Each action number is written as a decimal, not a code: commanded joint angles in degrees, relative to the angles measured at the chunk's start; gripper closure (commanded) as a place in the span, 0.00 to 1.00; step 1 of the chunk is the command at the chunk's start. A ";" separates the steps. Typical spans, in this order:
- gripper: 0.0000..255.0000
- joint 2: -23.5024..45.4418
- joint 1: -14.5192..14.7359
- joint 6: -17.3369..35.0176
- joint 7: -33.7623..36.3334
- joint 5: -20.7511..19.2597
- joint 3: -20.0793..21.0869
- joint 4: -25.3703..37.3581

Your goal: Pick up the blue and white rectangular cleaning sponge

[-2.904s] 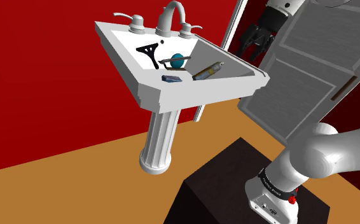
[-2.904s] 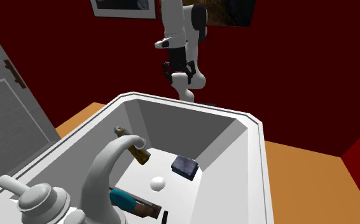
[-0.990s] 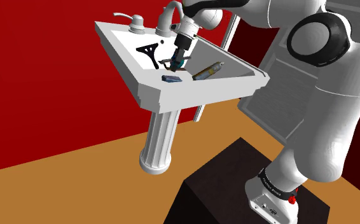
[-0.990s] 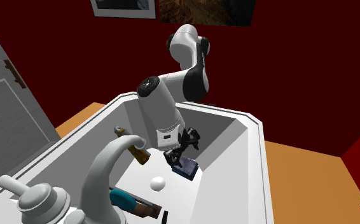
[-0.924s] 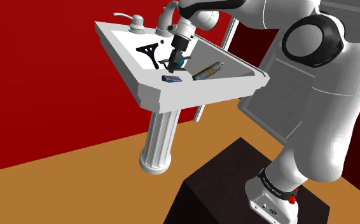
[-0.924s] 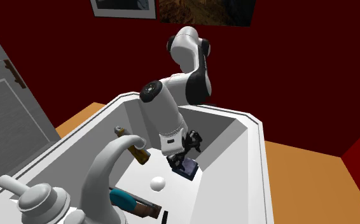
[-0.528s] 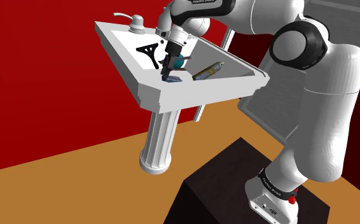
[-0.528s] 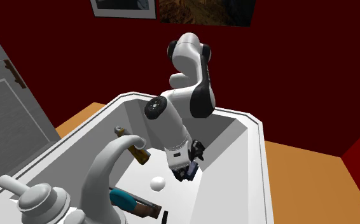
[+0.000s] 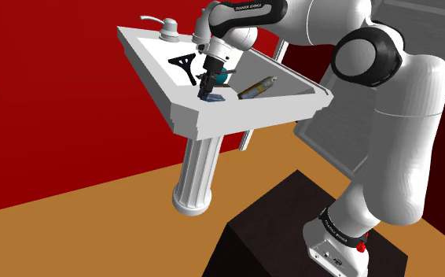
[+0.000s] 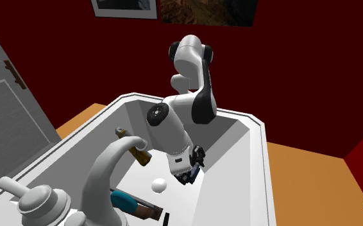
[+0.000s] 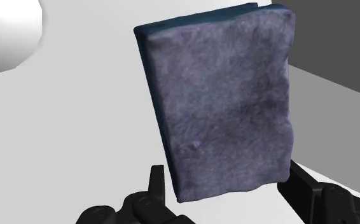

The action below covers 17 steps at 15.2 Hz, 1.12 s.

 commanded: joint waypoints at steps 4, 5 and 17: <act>1.00 0.11 -0.03 -0.01 -0.02 0.00 -0.01 0.05; 1.00 0.09 -0.02 0.01 -0.01 -0.01 -0.01 0.02; 1.00 -1.51 -0.41 -6.99 2.65 -0.87 -0.28 5.93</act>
